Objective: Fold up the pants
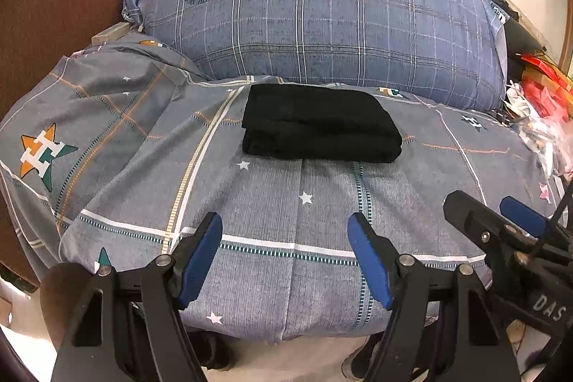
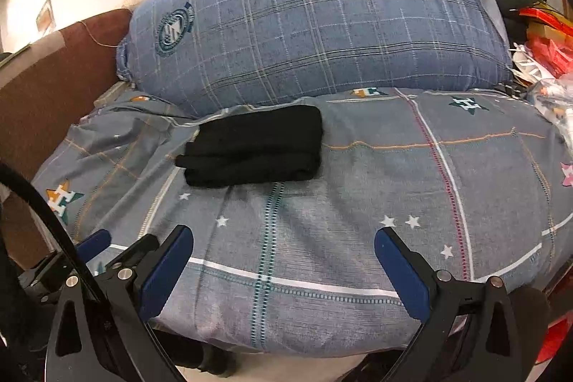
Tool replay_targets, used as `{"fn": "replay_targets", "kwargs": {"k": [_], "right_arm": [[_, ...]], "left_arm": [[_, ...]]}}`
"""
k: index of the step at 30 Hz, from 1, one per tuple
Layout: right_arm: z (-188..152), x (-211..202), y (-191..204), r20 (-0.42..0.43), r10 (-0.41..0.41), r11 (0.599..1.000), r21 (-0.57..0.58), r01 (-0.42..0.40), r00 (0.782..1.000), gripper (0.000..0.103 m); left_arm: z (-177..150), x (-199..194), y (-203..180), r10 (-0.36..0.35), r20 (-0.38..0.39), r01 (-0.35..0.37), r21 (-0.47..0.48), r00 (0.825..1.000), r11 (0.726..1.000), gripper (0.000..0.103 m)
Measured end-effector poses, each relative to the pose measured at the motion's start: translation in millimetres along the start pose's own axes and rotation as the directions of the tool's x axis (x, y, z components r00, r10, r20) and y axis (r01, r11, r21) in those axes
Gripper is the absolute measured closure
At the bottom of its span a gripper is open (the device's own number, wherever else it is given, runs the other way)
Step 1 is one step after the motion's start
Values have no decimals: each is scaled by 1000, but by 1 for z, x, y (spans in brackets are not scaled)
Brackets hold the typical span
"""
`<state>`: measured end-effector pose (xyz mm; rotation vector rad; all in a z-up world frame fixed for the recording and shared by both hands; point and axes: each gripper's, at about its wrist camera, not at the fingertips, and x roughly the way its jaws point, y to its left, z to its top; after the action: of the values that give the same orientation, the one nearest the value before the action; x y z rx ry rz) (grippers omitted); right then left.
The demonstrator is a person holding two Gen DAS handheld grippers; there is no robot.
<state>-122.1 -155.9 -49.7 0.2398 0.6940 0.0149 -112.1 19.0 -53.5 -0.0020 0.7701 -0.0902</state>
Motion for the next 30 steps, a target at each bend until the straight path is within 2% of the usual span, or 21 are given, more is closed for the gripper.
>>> {"fn": "replay_targets", "kwargs": {"k": [6,7,9,10,12,13,14,16,18,20,23,26,30], "right_arm": [[-3,7,-6,-38,-27,999,27,28,999,0],[-4,7,-5,-41,-24,999,23,25,999,0],[-5,6,-4,-37,-16,1000,18,17,999,0],[-5,4,-2,-29,-10,1000,16,10,1000,0],[-2,-2,1,0,-2,1000,10,2,1000,0],[0,-4,3,15,-2,1000,7,2,1000,0],[4,-5,5,30,-3,1000,0,3,1000,0],[11,-2,8,41,-3,1000,-22,4,999,0],[19,7,10,37,-1,999,-43,2,999,0],[25,22,11,10,0,998,-59,0,1000,0],[26,43,11,-31,21,998,-56,-23,999,0],[19,54,15,-55,40,998,-55,-43,998,0],[2,55,20,-45,34,998,-57,-36,998,0]], "left_arm": [[0,-1,8,10,8,-10,-25,1000,1000,31],[0,-3,9,26,19,-25,-28,999,999,31],[1,-12,11,95,90,-93,-25,991,995,31],[1,-22,12,133,157,-131,-19,979,991,30],[3,-37,14,188,245,-188,-24,951,982,2],[4,-47,16,222,297,-221,-39,929,975,0],[6,-54,19,238,327,-234,-51,915,971,0],[11,-63,27,250,361,-240,-73,898,968,0],[20,-63,34,228,353,-213,-81,908,974,0],[30,-55,41,189,309,-170,-86,932,982,0],[40,-36,44,141,248,-124,-83,959,989,0],[40,-18,37,167,185,-159,-57,968,986,0],[30,-5,31,133,105,-129,-43,986,991,0]]}}
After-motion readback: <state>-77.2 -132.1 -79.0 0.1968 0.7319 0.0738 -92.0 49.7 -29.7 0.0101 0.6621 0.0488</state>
